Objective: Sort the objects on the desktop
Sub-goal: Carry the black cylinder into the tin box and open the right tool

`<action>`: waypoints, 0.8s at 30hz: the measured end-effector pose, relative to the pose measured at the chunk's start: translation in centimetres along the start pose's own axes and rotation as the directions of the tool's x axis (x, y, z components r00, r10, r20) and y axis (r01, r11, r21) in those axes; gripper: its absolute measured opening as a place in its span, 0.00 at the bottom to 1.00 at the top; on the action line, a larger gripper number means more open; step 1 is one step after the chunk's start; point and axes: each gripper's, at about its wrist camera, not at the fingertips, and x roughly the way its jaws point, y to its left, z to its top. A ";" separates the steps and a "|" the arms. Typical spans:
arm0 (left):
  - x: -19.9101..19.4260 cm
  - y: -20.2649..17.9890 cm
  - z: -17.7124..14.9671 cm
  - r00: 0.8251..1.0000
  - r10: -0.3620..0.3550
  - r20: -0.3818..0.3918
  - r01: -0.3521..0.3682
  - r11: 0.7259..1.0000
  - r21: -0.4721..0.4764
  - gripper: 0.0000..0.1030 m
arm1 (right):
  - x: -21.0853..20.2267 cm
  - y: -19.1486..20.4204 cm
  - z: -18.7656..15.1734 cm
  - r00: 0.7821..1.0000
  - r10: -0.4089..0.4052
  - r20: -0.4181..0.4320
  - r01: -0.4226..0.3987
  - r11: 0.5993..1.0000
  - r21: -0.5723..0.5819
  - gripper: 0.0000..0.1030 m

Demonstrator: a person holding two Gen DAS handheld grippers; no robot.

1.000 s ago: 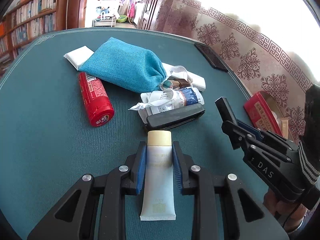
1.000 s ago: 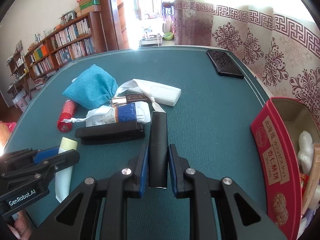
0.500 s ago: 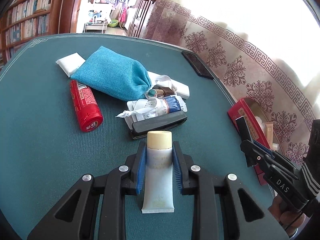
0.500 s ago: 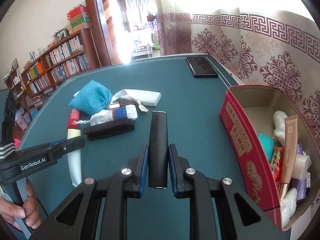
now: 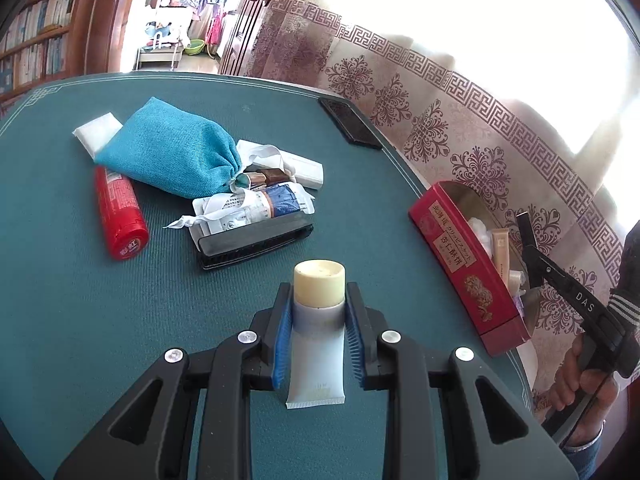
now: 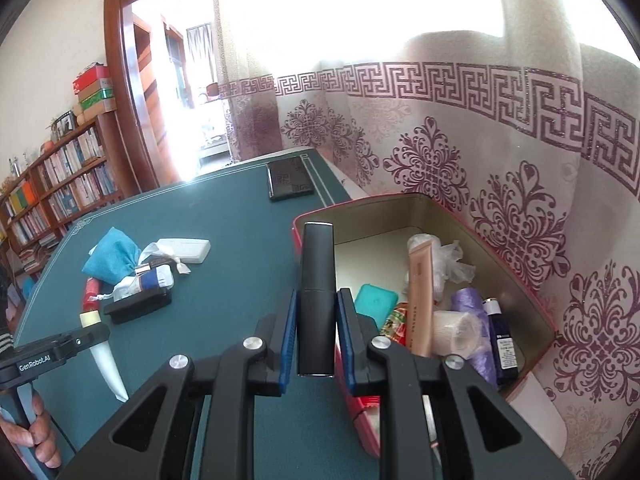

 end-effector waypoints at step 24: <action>-0.8 -6.1 0.3 1.000 -0.012 0.010 0.011 0.993 0.118 0.27 | -0.6 -4.0 -2.8 0.993 -0.106 0.043 0.104 0.993 0.053 0.64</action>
